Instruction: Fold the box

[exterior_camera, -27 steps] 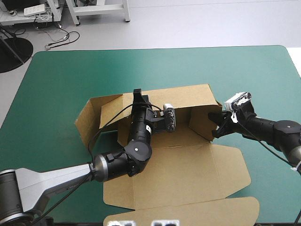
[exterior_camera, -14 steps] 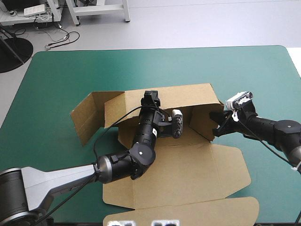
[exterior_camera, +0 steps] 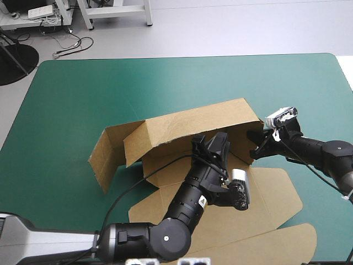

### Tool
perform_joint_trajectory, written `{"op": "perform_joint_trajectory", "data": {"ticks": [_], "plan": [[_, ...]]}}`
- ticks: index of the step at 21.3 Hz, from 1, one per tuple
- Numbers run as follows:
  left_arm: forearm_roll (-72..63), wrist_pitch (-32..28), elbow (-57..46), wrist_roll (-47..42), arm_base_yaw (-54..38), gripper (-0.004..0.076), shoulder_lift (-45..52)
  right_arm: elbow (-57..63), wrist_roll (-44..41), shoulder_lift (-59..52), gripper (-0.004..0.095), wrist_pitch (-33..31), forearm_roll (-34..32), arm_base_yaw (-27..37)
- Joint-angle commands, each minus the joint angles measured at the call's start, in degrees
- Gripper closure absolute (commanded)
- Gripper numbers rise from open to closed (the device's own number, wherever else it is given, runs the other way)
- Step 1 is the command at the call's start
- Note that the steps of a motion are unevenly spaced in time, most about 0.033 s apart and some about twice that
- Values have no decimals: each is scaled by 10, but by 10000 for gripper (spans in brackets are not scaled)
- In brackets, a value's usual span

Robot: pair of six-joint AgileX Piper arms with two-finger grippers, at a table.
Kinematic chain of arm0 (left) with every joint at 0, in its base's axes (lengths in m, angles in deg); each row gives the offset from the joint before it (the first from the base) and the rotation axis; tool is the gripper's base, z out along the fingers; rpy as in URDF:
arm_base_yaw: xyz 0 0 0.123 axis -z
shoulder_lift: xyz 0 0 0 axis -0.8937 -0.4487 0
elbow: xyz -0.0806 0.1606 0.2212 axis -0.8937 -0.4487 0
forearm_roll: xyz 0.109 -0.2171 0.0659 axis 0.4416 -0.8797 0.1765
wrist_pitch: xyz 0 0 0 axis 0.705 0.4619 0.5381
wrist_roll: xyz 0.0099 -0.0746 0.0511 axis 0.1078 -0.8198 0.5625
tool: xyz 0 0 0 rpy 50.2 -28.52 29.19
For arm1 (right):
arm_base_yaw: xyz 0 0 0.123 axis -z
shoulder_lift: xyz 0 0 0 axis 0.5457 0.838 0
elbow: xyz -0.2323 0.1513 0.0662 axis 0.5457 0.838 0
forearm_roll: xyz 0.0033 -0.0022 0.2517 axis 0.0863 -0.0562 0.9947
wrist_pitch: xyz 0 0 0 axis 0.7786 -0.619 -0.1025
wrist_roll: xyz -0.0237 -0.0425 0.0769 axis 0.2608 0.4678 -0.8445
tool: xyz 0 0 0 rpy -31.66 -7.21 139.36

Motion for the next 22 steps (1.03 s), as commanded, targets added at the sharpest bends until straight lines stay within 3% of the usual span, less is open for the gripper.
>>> {"op": "perform_joint_trajectory", "data": {"ticks": [1, 2, 4, 8, 12, 16, 19, 22], "plan": [[74, 32, 49, -10, 5, 694, 54, -9, -20, -7, 906, -18, -4, 0], [58, 29, 63, -10, -6, 731, 64, -9, -23, -7, 906, -16, -6, 0], [-17, -2, 110, -2, -68, 723, 93, -10, -29, -11, 905, -16, -6, 0], [-209, -60, 223, 70, -264, 723, 127, -32, -117, -35, 905, 3, -47, 0], [-507, -53, 299, 247, -511, 723, 128, -129, -358, -40, 905, -13, -203, 0], [-795, 2, 296, 364, -709, 723, 131, -222, -518, -20, 904, -59, -333, -21], [-909, 38, 296, 430, -800, 723, 134, -288, -660, 39, 891, -76, -452, -76], [-921, 70, 296, 449, -830, 723, 135, -330, -734, 92, 846, -84, -506, -109]]}}
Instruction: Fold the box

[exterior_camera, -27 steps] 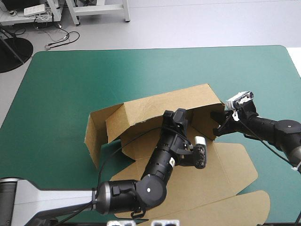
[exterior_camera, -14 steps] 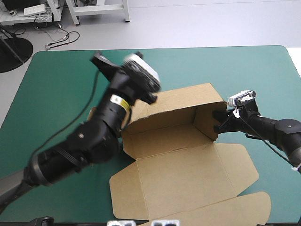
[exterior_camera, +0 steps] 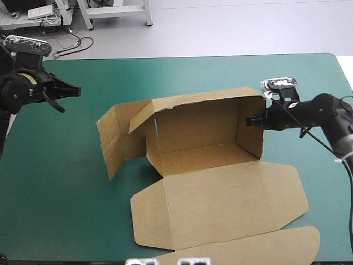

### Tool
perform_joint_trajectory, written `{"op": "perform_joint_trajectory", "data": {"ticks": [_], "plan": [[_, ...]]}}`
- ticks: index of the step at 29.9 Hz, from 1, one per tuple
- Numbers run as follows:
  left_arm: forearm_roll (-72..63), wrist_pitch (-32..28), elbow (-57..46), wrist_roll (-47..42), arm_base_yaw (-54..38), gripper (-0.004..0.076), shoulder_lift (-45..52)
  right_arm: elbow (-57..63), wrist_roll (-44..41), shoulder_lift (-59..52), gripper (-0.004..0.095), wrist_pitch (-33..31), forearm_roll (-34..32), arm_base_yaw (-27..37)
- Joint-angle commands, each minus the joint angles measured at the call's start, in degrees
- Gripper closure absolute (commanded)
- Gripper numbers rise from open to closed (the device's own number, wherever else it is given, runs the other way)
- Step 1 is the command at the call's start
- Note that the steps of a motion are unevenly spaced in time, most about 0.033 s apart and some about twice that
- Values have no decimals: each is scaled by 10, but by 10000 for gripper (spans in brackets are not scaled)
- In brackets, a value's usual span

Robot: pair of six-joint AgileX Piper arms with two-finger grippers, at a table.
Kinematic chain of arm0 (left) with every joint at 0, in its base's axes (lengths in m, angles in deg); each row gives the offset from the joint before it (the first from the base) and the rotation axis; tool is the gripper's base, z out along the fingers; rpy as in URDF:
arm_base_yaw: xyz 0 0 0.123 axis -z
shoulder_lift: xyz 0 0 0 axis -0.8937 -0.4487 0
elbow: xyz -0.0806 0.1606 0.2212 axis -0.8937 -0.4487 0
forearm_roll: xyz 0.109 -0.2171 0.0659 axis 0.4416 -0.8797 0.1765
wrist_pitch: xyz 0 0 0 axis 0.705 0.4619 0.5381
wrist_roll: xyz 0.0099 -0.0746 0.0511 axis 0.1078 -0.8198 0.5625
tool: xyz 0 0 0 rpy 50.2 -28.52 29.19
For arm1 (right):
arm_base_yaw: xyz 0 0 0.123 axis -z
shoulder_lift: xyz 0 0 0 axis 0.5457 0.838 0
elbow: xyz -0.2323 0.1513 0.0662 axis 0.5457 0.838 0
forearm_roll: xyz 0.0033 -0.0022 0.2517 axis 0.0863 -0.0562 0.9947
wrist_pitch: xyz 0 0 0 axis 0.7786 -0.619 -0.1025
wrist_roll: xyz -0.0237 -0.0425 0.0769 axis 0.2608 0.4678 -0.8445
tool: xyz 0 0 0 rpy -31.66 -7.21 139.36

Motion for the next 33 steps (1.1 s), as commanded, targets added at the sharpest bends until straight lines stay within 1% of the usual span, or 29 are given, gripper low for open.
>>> {"op": "perform_joint_trajectory", "data": {"ticks": [1, 2, 3, 7, 9, 14, 21, 23, 24, 26, 30, 33], "plan": [[-24, 13, 18, 27, -28, 723, 22, -66, -110, 43, 816, -13, -48, -33], [-23, 23, 18, 32, -30, 723, 22, -77, -122, 58, 786, -12, -54, -37], [-23, 31, 18, 35, -32, 723, 22, -92, -131, 75, 736, -11, -57, -43], [-26, 47, 18, 35, -33, 723, 22, -153, -136, 131, 485, -11, -62, -51], [-28, 47, 18, 35, -33, 723, 22, -181, -140, 152, 426, -11, -62, -51], [-21, 47, 18, 35, -33, 723, 21, -251, -135, 163, 420, -24, -64, -51], [-19, 47, 18, 35, -33, 723, 21, -392, -125, 133, 419, -138, -92, -51], [-19, 47, 18, 35, -33, 723, 21, -422, -143, 125, 419, -177, -93, -51], [-19, 47, 18, 35, -33, 723, 21, -435, -161, 124, 419, -198, -100, -51], [-19, 46, 18, 37, -33, 723, 21, -448, -164, 123, 419, -227, -132, -51], [-23, 47, 18, 37, -33, 723, 21, -442, -170, 140, 419, -227, -182, -51], [-26, 47, 18, 37, -33, 724, 21, -442, -170, 173, 418, -227, -179, -51]]}}
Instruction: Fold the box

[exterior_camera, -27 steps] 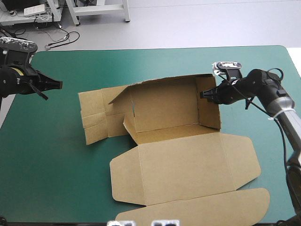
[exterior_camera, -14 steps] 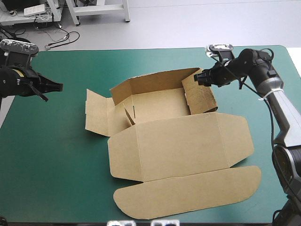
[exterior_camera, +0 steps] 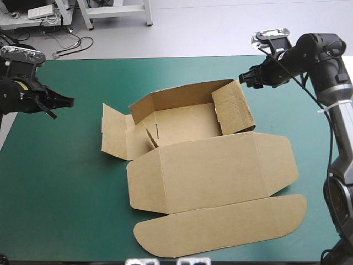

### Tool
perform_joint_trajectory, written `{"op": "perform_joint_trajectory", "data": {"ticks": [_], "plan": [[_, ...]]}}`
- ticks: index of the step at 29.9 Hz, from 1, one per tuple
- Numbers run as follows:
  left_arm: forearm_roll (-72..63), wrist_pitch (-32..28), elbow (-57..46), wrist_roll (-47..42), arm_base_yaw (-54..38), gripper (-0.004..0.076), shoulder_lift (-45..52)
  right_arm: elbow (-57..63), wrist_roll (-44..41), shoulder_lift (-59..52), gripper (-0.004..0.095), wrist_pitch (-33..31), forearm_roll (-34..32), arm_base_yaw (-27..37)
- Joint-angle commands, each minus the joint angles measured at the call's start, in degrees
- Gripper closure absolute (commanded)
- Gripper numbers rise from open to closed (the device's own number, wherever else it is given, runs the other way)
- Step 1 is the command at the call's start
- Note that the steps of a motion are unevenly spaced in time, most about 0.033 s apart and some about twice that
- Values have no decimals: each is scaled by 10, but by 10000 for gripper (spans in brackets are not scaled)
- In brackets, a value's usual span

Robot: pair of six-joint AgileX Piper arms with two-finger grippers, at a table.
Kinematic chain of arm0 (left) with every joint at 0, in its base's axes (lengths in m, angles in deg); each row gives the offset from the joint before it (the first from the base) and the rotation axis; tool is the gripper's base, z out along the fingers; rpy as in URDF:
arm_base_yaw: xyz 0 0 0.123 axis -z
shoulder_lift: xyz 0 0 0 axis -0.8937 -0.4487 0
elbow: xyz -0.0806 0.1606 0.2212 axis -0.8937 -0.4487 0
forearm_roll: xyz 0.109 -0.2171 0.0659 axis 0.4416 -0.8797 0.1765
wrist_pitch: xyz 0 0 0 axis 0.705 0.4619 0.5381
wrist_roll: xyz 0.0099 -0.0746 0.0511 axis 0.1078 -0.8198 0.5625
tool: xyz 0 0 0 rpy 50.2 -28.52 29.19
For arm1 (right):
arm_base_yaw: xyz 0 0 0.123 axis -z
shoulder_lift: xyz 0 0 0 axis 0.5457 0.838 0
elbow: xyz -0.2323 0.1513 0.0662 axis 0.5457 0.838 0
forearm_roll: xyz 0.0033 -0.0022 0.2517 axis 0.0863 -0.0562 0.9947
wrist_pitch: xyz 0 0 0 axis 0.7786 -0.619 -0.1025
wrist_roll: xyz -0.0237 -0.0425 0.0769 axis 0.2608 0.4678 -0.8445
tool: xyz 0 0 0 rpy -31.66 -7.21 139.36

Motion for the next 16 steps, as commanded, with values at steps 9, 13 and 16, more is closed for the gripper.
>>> {"op": "perform_joint_trajectory", "data": {"ticks": [9, 13, 16], "plan": [[-2, -24, 18, 1, -1, 724, 17, -14, 12, 122, 419, 11, 10, 1], [-2, -27, 18, 1, -1, 724, 17, -14, 25, 153, 420, 11, 54, 1], [-4, -27, 18, 1, -1, 724, 17, -14, 41, 166, 482, 1, 82, 1]]}}
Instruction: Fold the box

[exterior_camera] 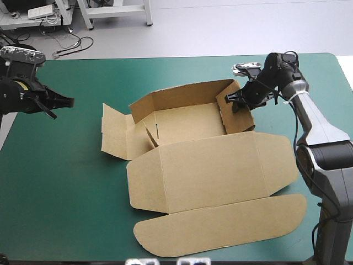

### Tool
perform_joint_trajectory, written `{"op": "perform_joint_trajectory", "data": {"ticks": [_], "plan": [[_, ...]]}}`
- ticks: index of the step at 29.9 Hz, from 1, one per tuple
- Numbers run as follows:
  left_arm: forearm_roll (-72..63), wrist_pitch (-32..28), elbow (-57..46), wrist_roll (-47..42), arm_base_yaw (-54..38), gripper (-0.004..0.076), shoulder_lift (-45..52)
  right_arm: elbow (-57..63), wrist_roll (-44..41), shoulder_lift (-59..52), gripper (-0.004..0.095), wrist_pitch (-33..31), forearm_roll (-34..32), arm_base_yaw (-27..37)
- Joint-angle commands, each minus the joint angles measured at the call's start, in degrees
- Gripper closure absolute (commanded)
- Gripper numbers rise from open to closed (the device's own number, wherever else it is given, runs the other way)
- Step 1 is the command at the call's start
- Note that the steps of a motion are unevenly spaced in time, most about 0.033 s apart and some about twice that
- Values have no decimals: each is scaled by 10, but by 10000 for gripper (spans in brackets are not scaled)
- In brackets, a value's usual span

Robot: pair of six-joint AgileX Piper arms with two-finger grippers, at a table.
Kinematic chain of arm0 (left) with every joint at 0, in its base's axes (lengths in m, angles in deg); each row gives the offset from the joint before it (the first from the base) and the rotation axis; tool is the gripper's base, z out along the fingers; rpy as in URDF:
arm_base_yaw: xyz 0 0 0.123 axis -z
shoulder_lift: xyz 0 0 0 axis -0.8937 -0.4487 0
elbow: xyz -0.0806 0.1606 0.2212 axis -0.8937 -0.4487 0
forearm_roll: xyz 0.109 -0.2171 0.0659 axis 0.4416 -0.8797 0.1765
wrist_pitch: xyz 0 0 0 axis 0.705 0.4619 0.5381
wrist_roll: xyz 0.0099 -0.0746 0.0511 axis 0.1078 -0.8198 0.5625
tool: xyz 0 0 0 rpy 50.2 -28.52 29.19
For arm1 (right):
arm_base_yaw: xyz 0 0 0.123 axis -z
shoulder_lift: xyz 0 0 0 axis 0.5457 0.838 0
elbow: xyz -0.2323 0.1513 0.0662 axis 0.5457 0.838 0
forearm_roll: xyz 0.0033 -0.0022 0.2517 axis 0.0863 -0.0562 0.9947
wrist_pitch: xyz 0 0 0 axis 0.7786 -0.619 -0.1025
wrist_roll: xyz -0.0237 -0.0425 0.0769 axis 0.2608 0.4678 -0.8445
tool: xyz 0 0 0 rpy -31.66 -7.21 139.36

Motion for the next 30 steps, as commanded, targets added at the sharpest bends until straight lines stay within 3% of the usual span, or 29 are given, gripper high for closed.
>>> {"op": "perform_joint_trajectory", "data": {"ticks": [1, 4, 9, 13, 17, 22, 30], "plan": [[-8, -27, 18, 1, -1, 724, 17, -14, 19, -23, 560, -5, 38, 1], [-12, -20, 18, 2, -1, 724, 16, -14, 8, -23, 936, -5, 42, 1], [5, -30, 18, -3, -12, 724, -4, -14, -15, -44, 913, -5, 82, 1], [-48, -60, 18, -3, -77, 723, -23, -14, -15, -92, 913, -5, 99, 1], [-144, -77, 18, 6, -174, 723, -35, -14, -20, -154, 913, -5, 106, 8], [-338, -71, 18, 66, -301, 723, -59, -14, -21, -237, 913, -5, 174, 30], [-561, -58, 18, 162, -351, 723, -102, -16, -26, -343, 913, -5, 187, 51]]}}
